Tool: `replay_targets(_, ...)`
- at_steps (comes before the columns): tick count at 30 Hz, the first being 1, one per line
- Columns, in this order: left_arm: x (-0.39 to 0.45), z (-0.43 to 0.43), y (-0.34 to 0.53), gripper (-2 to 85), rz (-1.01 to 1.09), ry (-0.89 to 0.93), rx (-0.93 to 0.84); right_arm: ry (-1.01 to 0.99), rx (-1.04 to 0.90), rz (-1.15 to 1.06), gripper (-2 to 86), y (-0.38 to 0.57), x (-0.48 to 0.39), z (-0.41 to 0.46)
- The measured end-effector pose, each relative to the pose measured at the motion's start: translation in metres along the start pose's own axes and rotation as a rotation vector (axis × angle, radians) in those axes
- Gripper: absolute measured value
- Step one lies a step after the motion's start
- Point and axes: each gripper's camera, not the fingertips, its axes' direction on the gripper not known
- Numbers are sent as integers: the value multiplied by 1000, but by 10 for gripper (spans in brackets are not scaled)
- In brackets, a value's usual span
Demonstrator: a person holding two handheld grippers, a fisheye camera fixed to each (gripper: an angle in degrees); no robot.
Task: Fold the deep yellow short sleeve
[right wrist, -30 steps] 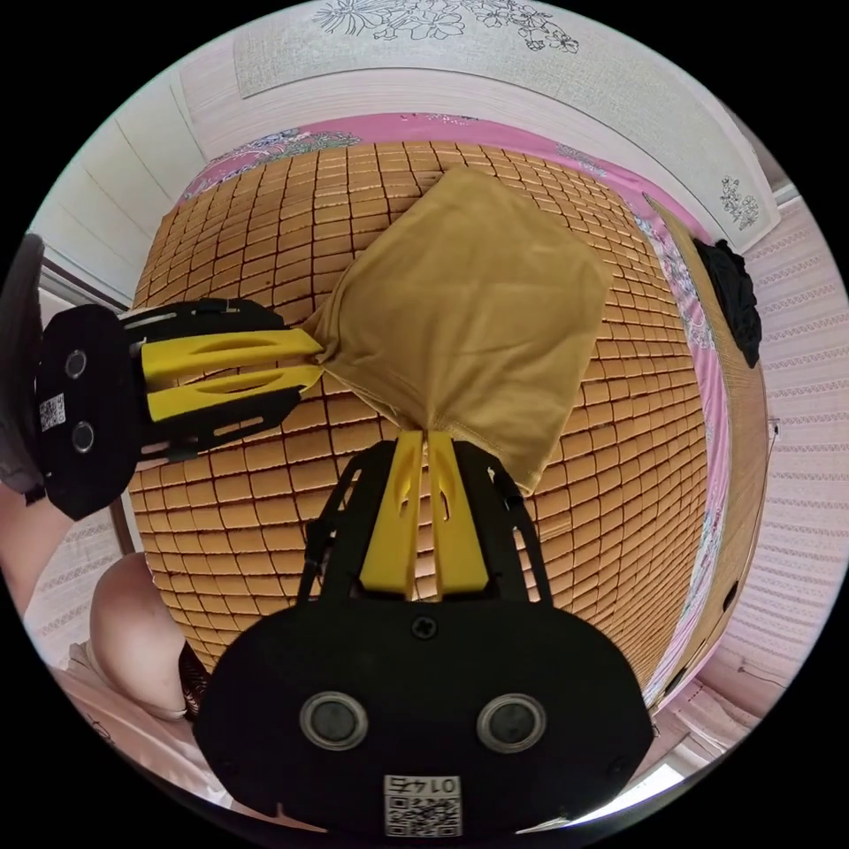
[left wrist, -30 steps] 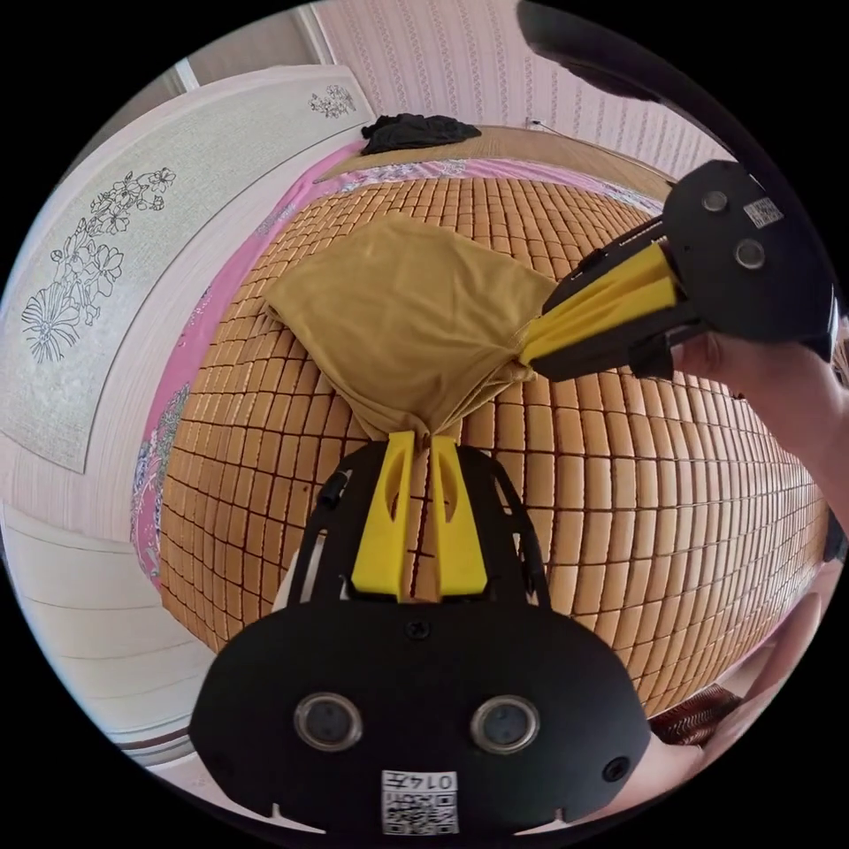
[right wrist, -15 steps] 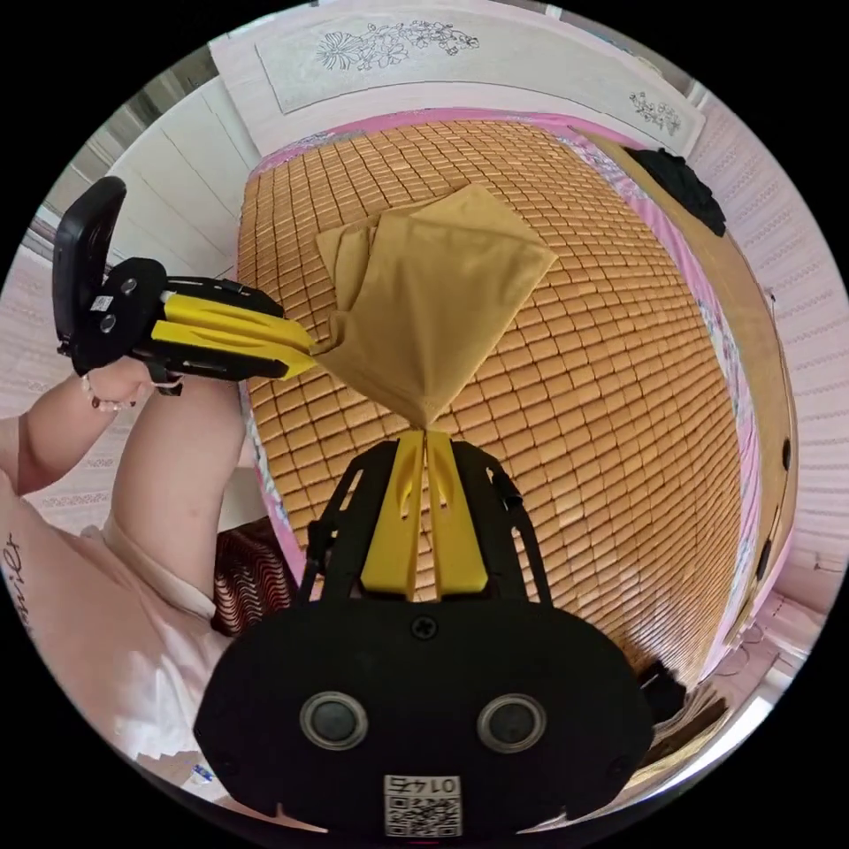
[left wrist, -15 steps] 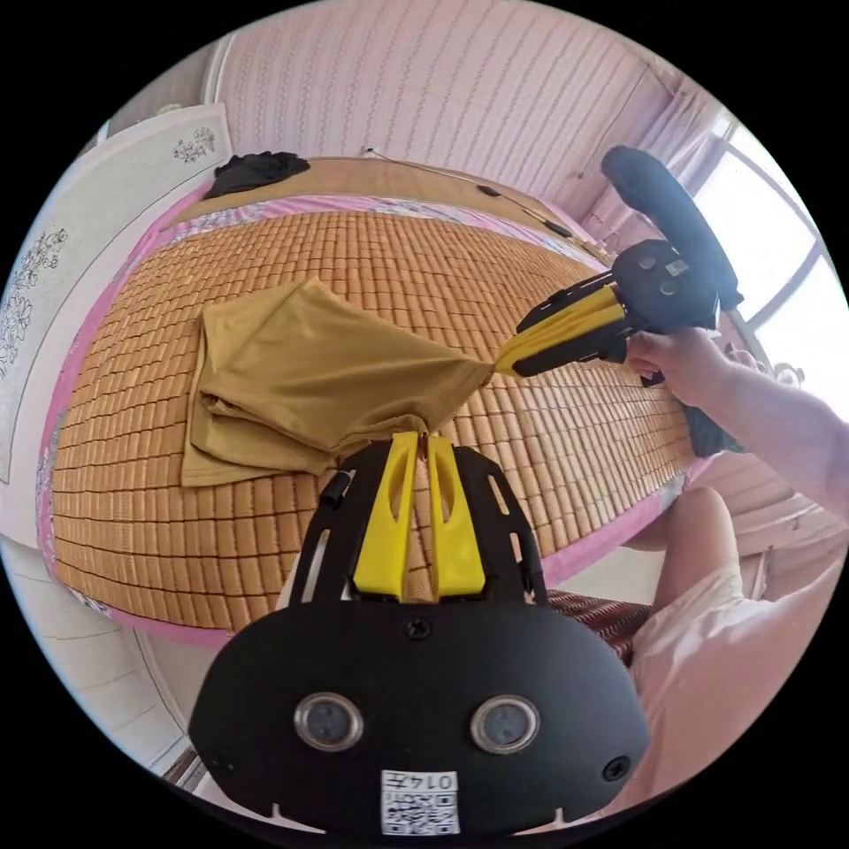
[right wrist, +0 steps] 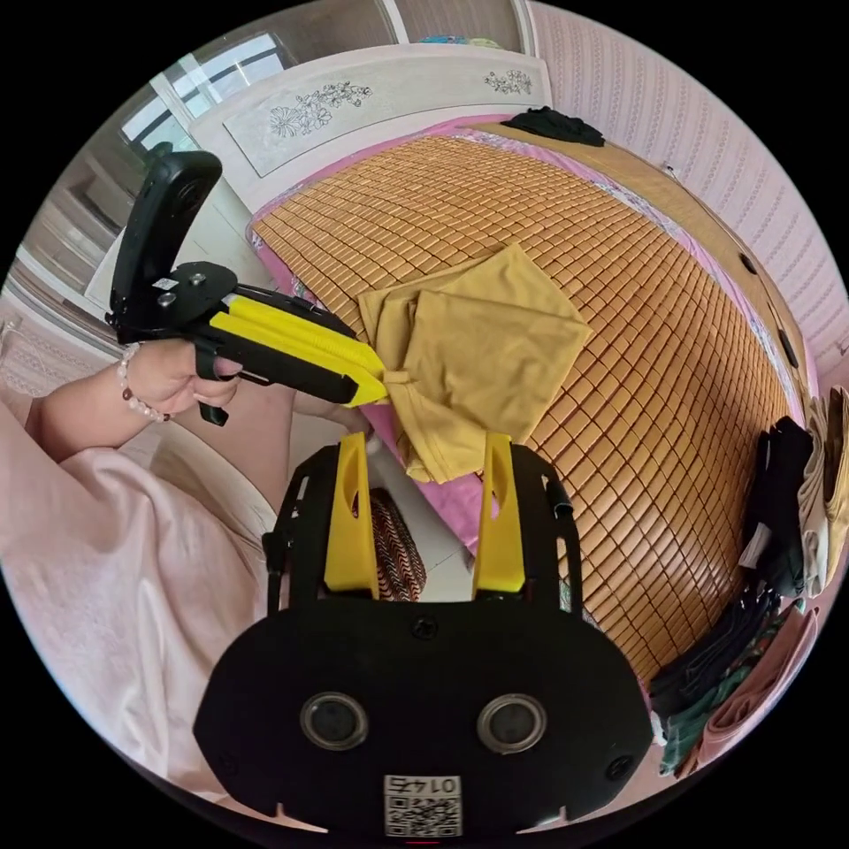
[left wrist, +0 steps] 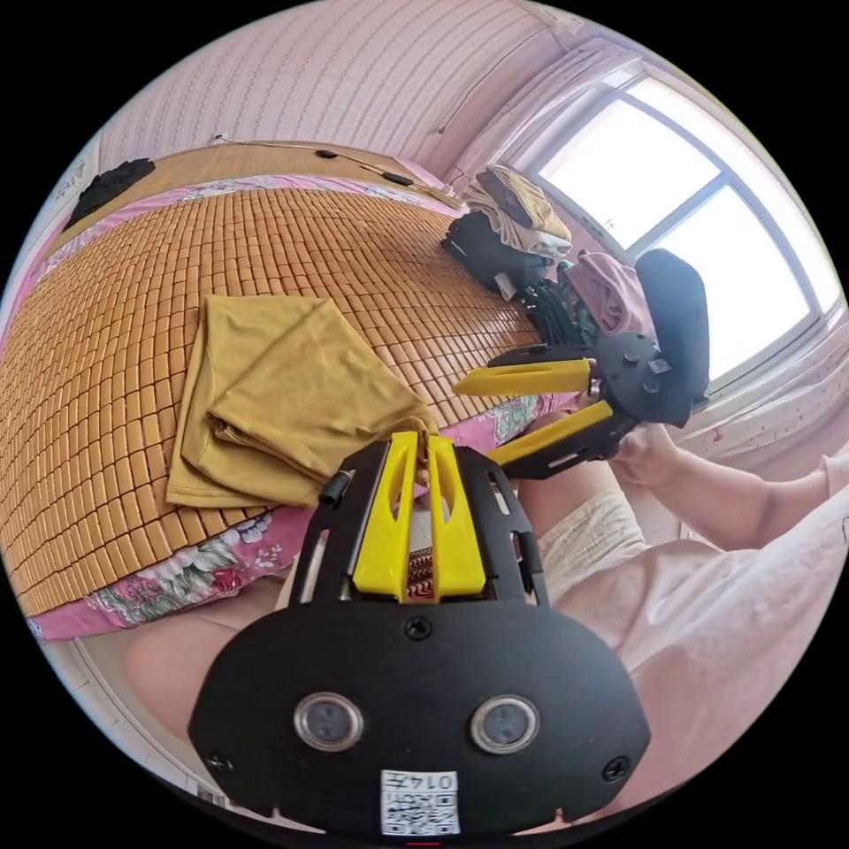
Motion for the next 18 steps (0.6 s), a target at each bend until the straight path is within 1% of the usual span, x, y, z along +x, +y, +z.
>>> replay_targets(2,8,-5,-8,20,21,10,13,-12,10,-40,146,2,-5,22)
replay_targets(3,10,-9,-11,28,18,9,15,-13,23,-46,109,3,-4,27)
replay_targets(4,10,-12,-13,31,12,-4,17,-9,46,-32,36,8,1,35)
replay_targets(6,-1,-25,-12,40,-37,-102,23,-2,75,59,24,20,18,45)
replay_targets(7,-7,-29,-10,41,-55,-135,20,-23,120,132,21,35,33,45)
replay_targets(9,-33,-38,2,42,-111,-332,-15,-29,207,284,17,71,60,45)
replay_targets(10,-41,-38,5,42,-126,-392,-39,-49,248,422,16,100,81,51)
replay_targets(11,-57,-33,10,43,-163,-471,-101,-99,268,579,15,131,104,63)
replay_targets(12,-72,-25,11,45,-198,-499,-165,-132,269,657,15,147,115,72)
replay_targets(13,-78,-22,9,46,-216,-500,-190,-194,276,774,15,175,130,90)
replay_targets(14,-84,-15,4,47,-219,-486,-216,-223,282,843,15,198,138,107)
replay_targets(16,-86,-5,-6,53,-202,-507,-228,-217,255,896,16,222,139,129)
replay_targets(18,-92,17,-20,76,-196,-496,-288,-208,235,899,19,237,136,144)
